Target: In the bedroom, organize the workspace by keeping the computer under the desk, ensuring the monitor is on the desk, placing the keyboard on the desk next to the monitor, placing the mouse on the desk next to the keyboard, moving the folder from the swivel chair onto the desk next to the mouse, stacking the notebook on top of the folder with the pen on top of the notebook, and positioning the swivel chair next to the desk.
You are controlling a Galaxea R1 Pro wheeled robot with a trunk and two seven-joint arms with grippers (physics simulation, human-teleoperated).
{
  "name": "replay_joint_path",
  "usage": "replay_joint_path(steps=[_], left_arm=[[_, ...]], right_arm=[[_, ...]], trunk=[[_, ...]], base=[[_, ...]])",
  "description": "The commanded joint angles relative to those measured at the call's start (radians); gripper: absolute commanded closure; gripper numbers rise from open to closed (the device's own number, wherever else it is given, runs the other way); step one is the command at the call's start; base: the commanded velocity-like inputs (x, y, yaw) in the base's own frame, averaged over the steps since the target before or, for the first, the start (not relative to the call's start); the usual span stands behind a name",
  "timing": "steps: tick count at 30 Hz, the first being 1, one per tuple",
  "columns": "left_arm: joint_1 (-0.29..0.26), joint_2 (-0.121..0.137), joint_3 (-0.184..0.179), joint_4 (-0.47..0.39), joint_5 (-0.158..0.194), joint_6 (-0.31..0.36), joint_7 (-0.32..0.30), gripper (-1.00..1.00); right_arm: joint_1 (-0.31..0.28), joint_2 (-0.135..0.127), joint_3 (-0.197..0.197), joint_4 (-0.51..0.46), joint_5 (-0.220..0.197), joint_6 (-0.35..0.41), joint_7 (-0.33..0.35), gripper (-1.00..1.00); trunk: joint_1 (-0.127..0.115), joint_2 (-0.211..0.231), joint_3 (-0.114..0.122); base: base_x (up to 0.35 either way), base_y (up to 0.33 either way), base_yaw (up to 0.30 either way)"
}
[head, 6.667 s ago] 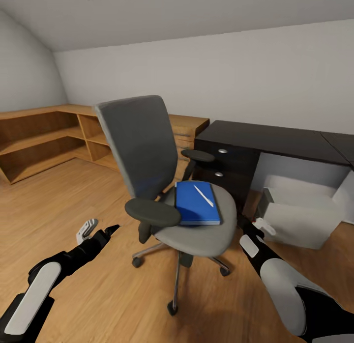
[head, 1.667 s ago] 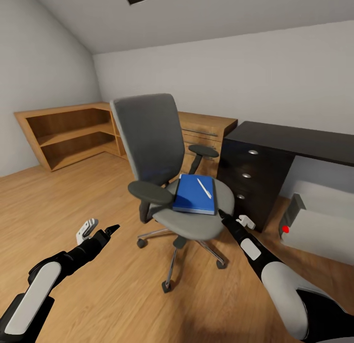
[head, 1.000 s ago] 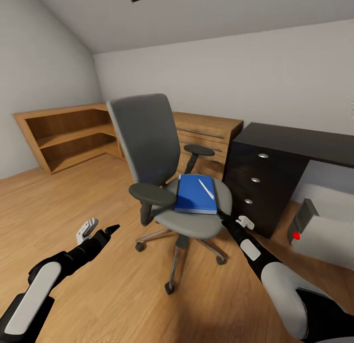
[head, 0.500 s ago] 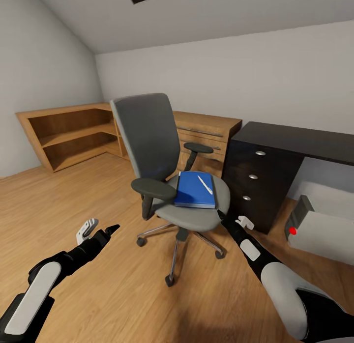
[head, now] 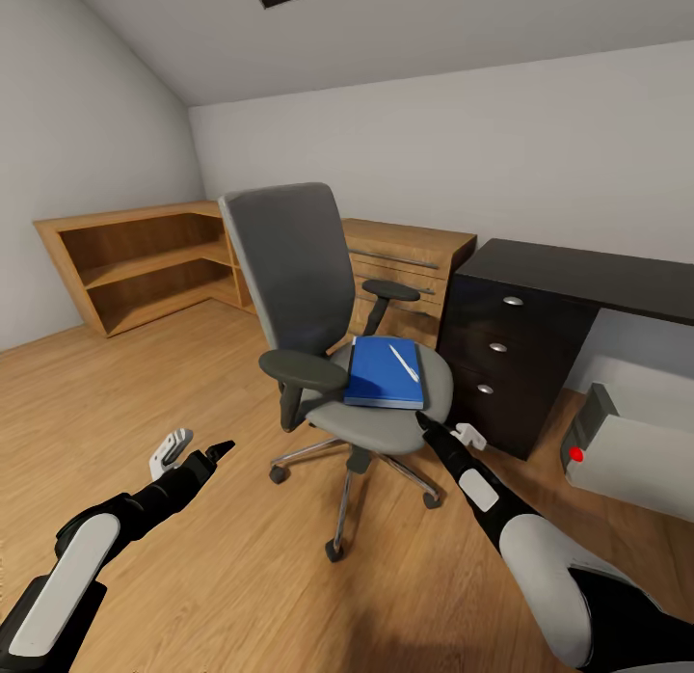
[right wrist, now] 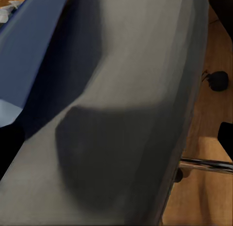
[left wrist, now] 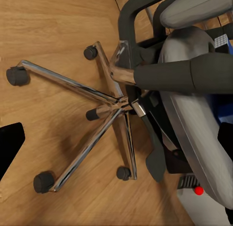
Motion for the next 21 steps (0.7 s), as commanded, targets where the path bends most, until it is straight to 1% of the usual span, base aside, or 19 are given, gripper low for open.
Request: replay_joint_path(steps=[1,12,15,21], left_arm=[[-0.001,0.000,0.000,-0.001,0.011,0.002,0.009,-1.00],[-0.001,0.000,0.000,-0.001,0.010,0.002,0.009,-1.00],[-0.001,0.000,0.000,-0.001,0.009,0.002,0.009,-1.00],[-0.001,0.000,0.000,-0.001,0.009,0.002,0.009,-1.00]], right_arm=[[0.000,0.000,0.011,0.003,-0.006,-0.002,0.005,-1.00],[0.000,0.000,0.011,0.003,-0.006,-0.002,0.005,-1.00],[0.000,-0.001,0.011,0.003,-0.006,-0.002,0.006,-1.00],[0.000,-0.001,0.011,0.003,-0.006,-0.002,0.006,-1.00]], trunk=[[0.000,0.000,-0.001],[0.000,0.000,-0.001],[0.000,0.000,-0.001],[0.000,0.000,-0.001]], base=[[0.000,0.000,0.156],[0.002,0.000,0.171],[0.195,0.000,0.067],[0.311,0.069,0.009]])
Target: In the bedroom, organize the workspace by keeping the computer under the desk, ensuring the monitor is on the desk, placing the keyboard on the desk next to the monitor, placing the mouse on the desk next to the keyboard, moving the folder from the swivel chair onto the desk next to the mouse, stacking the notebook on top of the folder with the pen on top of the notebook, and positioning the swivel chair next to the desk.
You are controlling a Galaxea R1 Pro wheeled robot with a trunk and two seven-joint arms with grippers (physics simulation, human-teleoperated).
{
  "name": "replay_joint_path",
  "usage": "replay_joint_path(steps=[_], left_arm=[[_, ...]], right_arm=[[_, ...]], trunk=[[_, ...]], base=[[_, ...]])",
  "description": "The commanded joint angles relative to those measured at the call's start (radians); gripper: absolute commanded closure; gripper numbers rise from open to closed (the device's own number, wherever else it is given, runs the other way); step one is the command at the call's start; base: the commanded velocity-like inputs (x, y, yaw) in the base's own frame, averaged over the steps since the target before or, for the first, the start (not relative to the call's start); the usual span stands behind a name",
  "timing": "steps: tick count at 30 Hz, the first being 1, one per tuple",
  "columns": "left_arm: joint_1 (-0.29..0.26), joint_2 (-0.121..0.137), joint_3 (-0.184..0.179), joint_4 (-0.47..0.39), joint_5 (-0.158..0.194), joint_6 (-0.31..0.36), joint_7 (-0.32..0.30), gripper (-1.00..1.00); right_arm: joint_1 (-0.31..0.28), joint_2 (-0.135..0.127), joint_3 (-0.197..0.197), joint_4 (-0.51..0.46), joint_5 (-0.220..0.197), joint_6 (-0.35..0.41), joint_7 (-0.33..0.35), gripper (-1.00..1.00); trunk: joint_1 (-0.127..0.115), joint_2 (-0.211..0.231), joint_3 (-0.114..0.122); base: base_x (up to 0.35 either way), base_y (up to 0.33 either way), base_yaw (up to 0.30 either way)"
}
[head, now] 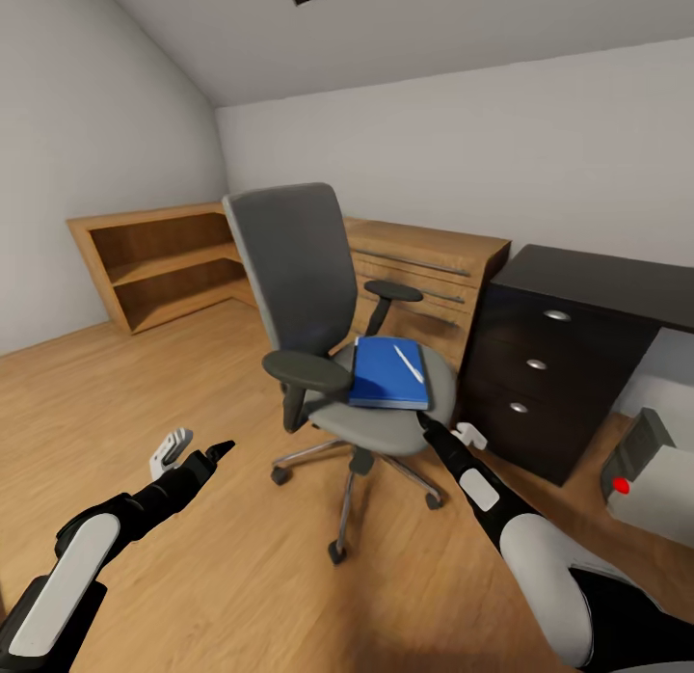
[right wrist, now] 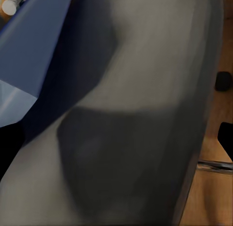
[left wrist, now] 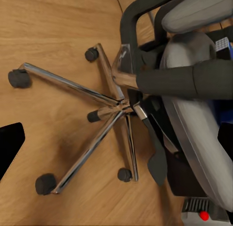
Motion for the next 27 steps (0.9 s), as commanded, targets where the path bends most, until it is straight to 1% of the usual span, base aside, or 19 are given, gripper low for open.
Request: replay_joint_path(steps=[1,16,22,27], left_arm=[[-0.001,0.000,0.000,-0.001,0.011,0.002,0.009,-1.00],[-0.001,-0.001,0.000,-0.001,0.011,0.002,0.009,-1.00],[-0.001,-0.001,0.000,-0.001,0.011,0.002,0.009,-1.00],[-0.001,-0.001,0.000,-0.001,0.011,0.002,0.009,-1.00]], right_arm=[[0.000,0.000,0.012,0.005,-0.004,-0.001,0.004,-1.00],[0.000,0.001,0.012,0.006,-0.004,-0.001,0.006,-1.00],[0.000,0.002,0.013,0.005,-0.004,-0.002,0.006,-1.00],[0.000,0.003,0.014,0.005,-0.003,-0.003,0.005,-1.00]], trunk=[[0.001,0.000,-0.001],[0.001,0.000,-0.001],[0.001,0.000,-0.001],[0.001,0.000,0.002]], base=[[0.327,0.127,0.001],[0.322,0.142,0.000],[0.063,0.024,0.000],[0.002,0.001,0.114]])
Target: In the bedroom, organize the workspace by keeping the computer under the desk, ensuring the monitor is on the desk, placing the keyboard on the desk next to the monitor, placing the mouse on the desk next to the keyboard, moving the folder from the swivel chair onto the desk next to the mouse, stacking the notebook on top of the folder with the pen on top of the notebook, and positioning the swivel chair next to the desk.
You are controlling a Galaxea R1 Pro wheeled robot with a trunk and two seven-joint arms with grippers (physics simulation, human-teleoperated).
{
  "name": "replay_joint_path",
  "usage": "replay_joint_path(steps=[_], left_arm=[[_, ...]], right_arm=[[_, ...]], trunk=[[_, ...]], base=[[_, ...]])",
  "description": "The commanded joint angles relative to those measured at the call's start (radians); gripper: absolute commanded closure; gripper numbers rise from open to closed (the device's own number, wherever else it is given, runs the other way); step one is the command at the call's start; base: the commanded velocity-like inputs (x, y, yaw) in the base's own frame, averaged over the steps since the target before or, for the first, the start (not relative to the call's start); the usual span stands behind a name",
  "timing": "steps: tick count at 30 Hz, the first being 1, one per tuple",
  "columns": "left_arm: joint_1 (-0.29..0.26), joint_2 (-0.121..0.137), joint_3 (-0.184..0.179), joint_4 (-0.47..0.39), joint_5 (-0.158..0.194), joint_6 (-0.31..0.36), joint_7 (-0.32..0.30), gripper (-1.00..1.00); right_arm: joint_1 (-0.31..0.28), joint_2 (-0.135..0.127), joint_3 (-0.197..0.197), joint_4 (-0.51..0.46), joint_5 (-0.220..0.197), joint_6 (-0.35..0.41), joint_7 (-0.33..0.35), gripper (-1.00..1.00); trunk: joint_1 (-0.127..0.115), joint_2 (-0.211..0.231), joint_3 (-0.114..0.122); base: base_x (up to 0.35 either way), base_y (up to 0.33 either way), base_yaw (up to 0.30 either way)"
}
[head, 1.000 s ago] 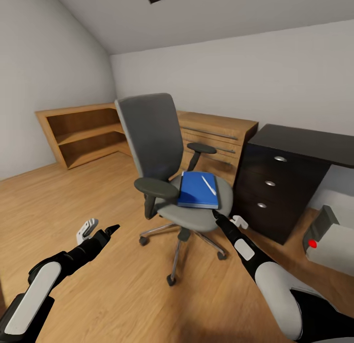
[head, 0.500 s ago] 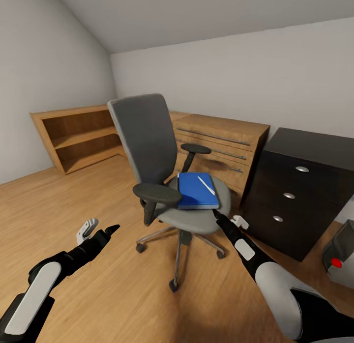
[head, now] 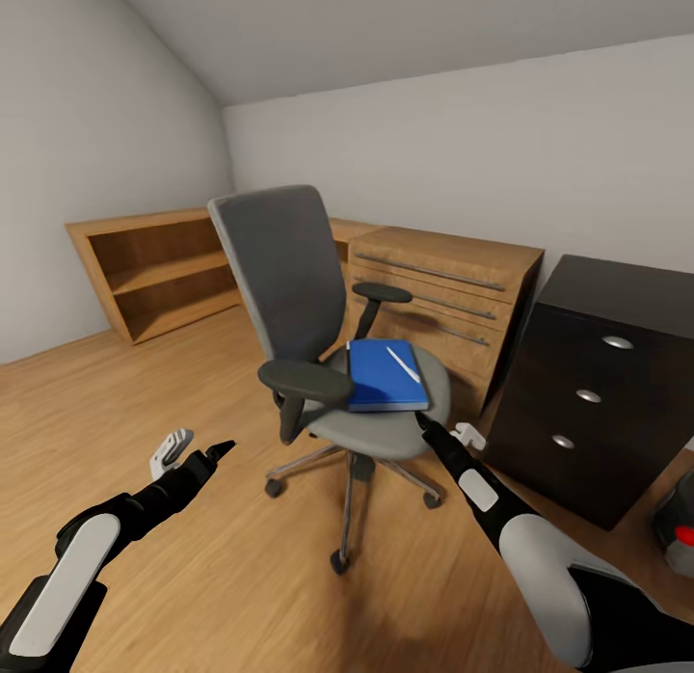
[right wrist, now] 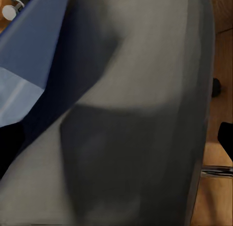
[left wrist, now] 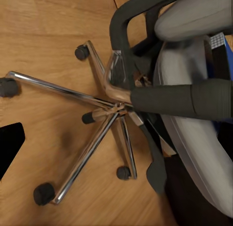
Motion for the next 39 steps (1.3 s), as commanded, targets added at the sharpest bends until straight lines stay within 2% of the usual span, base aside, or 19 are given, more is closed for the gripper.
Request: replay_joint_path(steps=[1,13,21,39], left_arm=[[-0.001,0.000,0.000,-0.001,0.010,0.002,0.009,-1.00],[-0.001,0.000,-0.002,-0.001,0.010,0.002,0.009,-1.00],[-0.001,0.000,-0.002,-0.001,0.010,0.002,0.009,-1.00],[-0.001,0.000,-0.002,-0.001,0.010,0.002,0.009,-1.00]], right_arm=[[0.000,0.000,0.015,0.003,-0.007,-0.002,0.006,-1.00],[0.000,-0.001,0.015,0.003,-0.008,-0.002,0.007,-1.00],[0.000,-0.002,0.015,0.003,-0.009,-0.002,0.007,-1.00],[-0.001,0.002,0.017,0.004,-0.008,-0.002,0.006,-1.00]], trunk=[[0.000,0.000,0.000],[0.000,0.000,0.013],[0.000,0.000,0.014],[0.000,0.000,0.014]], base=[[0.000,0.000,0.175],[0.000,0.000,0.188],[-0.008,0.000,0.034],[-0.276,0.000,0.000]])
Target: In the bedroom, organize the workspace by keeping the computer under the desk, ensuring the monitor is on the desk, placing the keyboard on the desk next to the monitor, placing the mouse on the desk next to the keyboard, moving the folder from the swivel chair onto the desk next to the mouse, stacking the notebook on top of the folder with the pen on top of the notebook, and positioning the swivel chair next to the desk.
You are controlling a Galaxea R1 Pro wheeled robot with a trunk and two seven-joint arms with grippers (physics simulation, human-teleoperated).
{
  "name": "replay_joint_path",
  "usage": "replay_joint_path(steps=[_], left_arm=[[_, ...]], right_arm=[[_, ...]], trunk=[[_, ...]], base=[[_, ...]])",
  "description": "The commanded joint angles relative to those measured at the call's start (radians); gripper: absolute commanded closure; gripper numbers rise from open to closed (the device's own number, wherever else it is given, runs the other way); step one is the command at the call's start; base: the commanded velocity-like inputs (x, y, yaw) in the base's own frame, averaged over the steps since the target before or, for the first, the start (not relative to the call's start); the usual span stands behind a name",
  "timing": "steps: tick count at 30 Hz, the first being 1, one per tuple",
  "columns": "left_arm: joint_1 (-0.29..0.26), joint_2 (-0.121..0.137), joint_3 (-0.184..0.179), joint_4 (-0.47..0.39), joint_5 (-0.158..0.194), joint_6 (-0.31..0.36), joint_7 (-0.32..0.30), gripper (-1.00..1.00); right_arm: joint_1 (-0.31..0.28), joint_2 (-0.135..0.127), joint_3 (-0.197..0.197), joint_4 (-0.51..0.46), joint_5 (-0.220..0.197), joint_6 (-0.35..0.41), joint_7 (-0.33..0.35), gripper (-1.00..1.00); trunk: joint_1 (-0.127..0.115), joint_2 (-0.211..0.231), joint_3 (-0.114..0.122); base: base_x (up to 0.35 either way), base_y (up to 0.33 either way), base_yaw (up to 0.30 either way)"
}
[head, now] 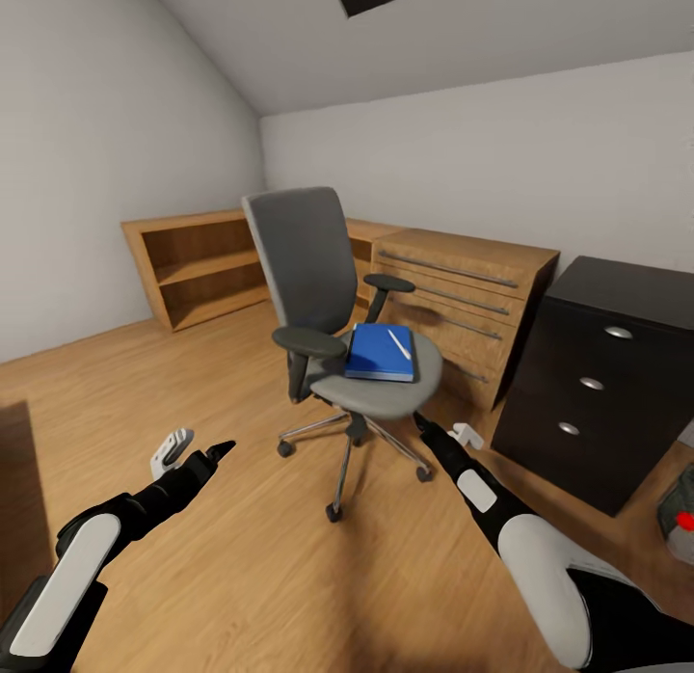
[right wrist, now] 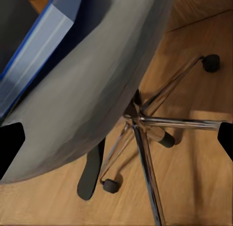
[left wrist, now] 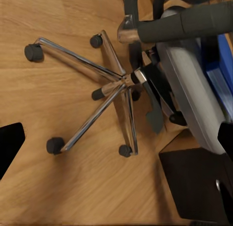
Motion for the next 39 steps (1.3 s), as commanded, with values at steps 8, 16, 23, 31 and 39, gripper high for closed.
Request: replay_joint_path(steps=[8,16,23,31,39], left_arm=[[-0.001,-0.001,-0.001,-0.001,0.011,0.002,0.010,-1.00],[-0.001,-0.001,0.000,-0.001,0.011,0.002,0.010,-1.00],[-0.001,-0.001,-0.001,-0.001,0.011,0.002,0.010,-1.00],[-0.001,-0.001,-0.001,-0.001,0.009,0.003,0.010,-1.00],[-0.001,-0.001,-0.002,-0.001,0.009,0.003,0.010,-1.00]], right_arm=[[-0.001,0.017,0.003,0.001,0.031,-0.002,0.005,-1.00],[0.000,0.031,0.016,-0.001,0.070,-0.002,0.006,-1.00],[-0.001,0.037,0.042,0.000,0.121,0.000,0.033,-1.00],[-0.001,0.042,0.049,0.000,0.130,0.006,0.046,-1.00],[-0.001,0.077,0.051,-0.006,0.132,0.005,0.047,-1.00]], trunk=[[-0.001,0.000,-0.001],[-0.001,0.000,-0.001],[-0.001,0.000,-0.001],[-0.001,0.000,-0.001],[-0.001,0.000,-0.001]], base=[[-0.117,0.000,0.000],[-0.008,0.000,0.000],[-0.001,0.000,0.000],[0.000,0.000,0.000],[0.000,0.000,0.000]])
